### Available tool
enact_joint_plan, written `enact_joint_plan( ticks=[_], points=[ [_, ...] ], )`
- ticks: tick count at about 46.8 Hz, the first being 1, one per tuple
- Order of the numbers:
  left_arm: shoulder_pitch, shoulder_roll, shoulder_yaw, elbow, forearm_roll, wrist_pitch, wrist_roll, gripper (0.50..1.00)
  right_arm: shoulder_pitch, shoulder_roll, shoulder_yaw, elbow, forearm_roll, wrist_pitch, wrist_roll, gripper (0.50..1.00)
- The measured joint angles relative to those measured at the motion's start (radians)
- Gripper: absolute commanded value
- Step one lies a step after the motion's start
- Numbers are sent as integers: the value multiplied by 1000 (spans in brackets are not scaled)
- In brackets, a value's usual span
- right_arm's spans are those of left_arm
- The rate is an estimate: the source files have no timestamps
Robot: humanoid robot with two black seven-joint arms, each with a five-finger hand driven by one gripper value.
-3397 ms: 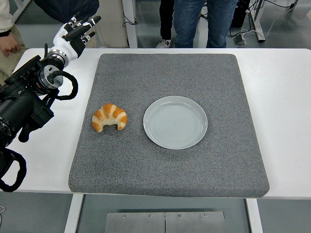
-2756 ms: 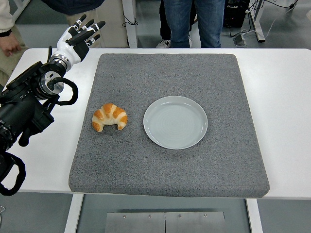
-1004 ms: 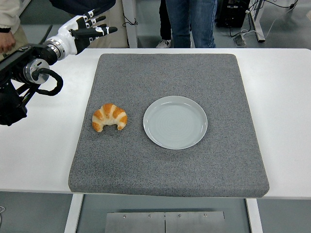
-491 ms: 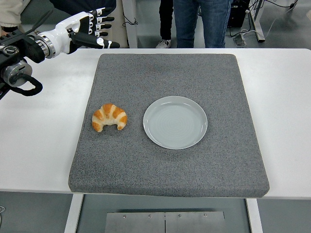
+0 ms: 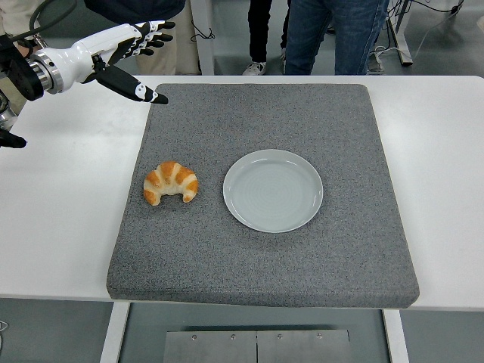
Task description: Place the bread on the plate
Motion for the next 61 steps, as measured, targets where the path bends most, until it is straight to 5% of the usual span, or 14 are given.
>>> enact_joint_plan(
  ticks=[10,27,42,61],
  points=[
    [10,58,23,-87,208,-19,-7,974,0,0,0,0,0,0,0,1000],
    [18,120,102,-188,215,-70,-13,971,1,0,0,0,0,0,-1,1000],
    [62,89,162,-181,222,-79,-14,966,0,0,0,0,0,0,0,1000],
    [108,-4,163,-120,230,-15,-14,966,0,0,0,0,0,0,0,1000]
  ],
)
